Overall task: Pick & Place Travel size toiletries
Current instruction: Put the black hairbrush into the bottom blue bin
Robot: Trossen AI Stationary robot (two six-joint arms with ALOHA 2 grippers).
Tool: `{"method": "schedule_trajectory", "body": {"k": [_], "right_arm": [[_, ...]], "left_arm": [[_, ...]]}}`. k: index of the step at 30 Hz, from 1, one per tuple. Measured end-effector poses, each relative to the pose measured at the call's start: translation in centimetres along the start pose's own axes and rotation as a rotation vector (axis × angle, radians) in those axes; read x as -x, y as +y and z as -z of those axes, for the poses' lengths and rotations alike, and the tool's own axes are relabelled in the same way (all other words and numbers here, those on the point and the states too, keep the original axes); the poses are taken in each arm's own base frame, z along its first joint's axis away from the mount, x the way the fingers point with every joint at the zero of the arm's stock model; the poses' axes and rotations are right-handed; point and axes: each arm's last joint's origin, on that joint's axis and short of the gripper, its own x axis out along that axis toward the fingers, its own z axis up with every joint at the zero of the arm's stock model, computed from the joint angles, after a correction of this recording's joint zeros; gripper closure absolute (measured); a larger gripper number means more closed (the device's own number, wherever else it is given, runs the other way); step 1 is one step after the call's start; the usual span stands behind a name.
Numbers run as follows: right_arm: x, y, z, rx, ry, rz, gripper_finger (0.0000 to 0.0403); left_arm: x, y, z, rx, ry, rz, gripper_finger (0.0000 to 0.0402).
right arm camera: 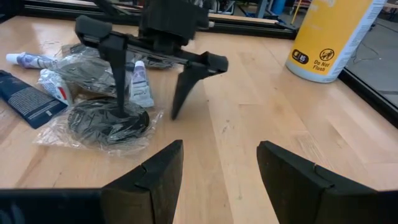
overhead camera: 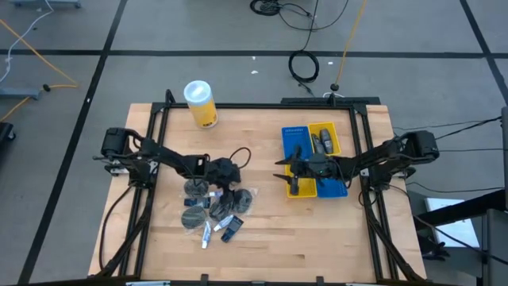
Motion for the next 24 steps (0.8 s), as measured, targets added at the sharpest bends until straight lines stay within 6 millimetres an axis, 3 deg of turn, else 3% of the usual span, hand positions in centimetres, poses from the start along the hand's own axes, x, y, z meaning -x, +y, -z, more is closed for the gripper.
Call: {"method": "schedule_trajectory", "body": {"k": [15, 24], "right_arm": [[0.1, 0.4, 0.0, -0.02, -0.002, -0.018, 0.0207], [0.1, 0.4, 0.0, -0.079, -0.002, -0.018, 0.0207]], "left_arm": [[0.1, 0.0, -0.4, -0.141, -0.034, 0.068, 0.0387], [0.2, 0.5, -1.3, -0.125, -0.059, 0.048, 0.0397]]}}
